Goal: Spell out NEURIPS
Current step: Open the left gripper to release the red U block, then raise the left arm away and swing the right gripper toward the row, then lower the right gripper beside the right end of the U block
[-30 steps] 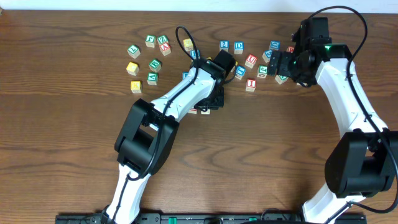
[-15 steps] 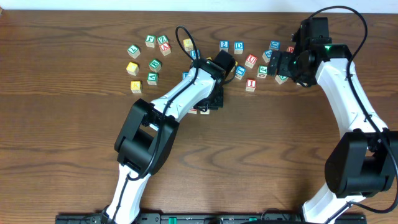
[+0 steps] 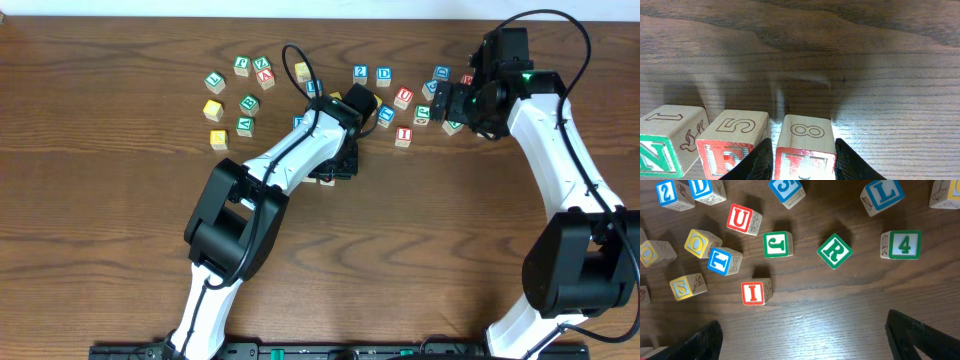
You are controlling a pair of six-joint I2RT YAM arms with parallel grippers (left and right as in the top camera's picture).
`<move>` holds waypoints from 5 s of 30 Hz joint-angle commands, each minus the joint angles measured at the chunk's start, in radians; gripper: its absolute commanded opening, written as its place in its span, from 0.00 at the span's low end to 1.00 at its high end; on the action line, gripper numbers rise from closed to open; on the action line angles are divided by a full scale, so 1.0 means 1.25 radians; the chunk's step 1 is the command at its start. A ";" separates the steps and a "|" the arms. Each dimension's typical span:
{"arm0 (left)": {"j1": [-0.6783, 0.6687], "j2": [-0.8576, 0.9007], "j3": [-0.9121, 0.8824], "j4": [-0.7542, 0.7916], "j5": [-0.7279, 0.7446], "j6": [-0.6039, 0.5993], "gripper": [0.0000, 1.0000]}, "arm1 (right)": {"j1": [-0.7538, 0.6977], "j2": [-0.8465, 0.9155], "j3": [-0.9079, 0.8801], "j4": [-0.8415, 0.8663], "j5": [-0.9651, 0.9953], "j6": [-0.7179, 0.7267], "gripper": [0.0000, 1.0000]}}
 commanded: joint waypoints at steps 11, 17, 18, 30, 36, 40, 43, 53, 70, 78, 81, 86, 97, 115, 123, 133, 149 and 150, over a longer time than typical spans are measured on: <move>0.003 -0.005 -0.007 -0.012 -0.007 -0.014 0.38 | -0.004 0.008 -0.004 -0.002 0.007 -0.004 0.99; 0.003 -0.005 -0.007 -0.017 -0.007 -0.015 0.38 | -0.005 0.008 -0.004 -0.001 0.007 -0.004 0.99; 0.003 -0.005 -0.007 -0.017 -0.007 -0.015 0.38 | -0.005 0.008 -0.004 -0.002 0.007 -0.004 0.99; 0.004 -0.009 0.017 -0.023 -0.007 -0.014 0.38 | -0.005 0.008 -0.004 -0.002 0.007 -0.004 0.99; 0.006 -0.029 0.020 -0.023 -0.007 -0.014 0.38 | -0.005 0.008 -0.004 -0.001 0.007 -0.004 0.99; 0.006 -0.043 0.020 -0.023 -0.007 -0.013 0.43 | -0.005 0.008 -0.004 -0.001 0.007 -0.004 0.99; 0.007 -0.055 0.020 -0.022 -0.007 -0.010 0.44 | -0.005 0.008 -0.004 -0.001 0.007 -0.004 0.99; 0.022 -0.103 0.020 -0.023 -0.007 0.008 0.44 | -0.005 0.008 -0.004 -0.002 0.007 -0.004 0.99; 0.110 -0.339 0.020 -0.038 -0.056 0.107 0.44 | -0.003 0.008 -0.004 -0.001 0.004 -0.004 0.99; 0.207 -0.417 0.020 -0.063 -0.056 0.117 0.44 | 0.032 0.008 -0.004 -0.016 0.003 -0.026 0.99; 0.241 -0.425 0.020 -0.075 -0.056 0.138 0.44 | 0.053 0.008 -0.004 -0.018 0.000 -0.028 0.98; 0.297 -0.425 0.018 -0.092 -0.056 0.175 0.44 | 0.104 0.008 -0.004 -0.031 -0.005 -0.028 0.88; 0.395 -0.425 0.004 -0.092 -0.055 0.188 0.44 | 0.239 0.008 -0.004 -0.040 -0.047 -0.003 0.27; 0.411 -0.414 -0.038 -0.101 -0.055 0.188 0.44 | 0.352 0.123 -0.005 -0.046 -0.042 0.125 0.01; 0.411 -0.414 -0.038 -0.101 -0.055 0.188 0.44 | 0.362 0.187 -0.005 -0.051 -0.056 0.162 0.01; 0.411 -0.414 -0.038 -0.101 -0.055 0.188 0.44 | 0.364 0.223 -0.005 -0.026 -0.082 0.170 0.01; 0.411 -0.414 -0.038 -0.101 -0.055 0.188 0.44 | 0.414 0.223 -0.010 -0.030 -0.083 0.194 0.01; 0.411 -0.414 -0.038 -0.101 -0.055 0.188 0.44 | 0.415 0.223 -0.010 -0.030 -0.083 0.195 0.01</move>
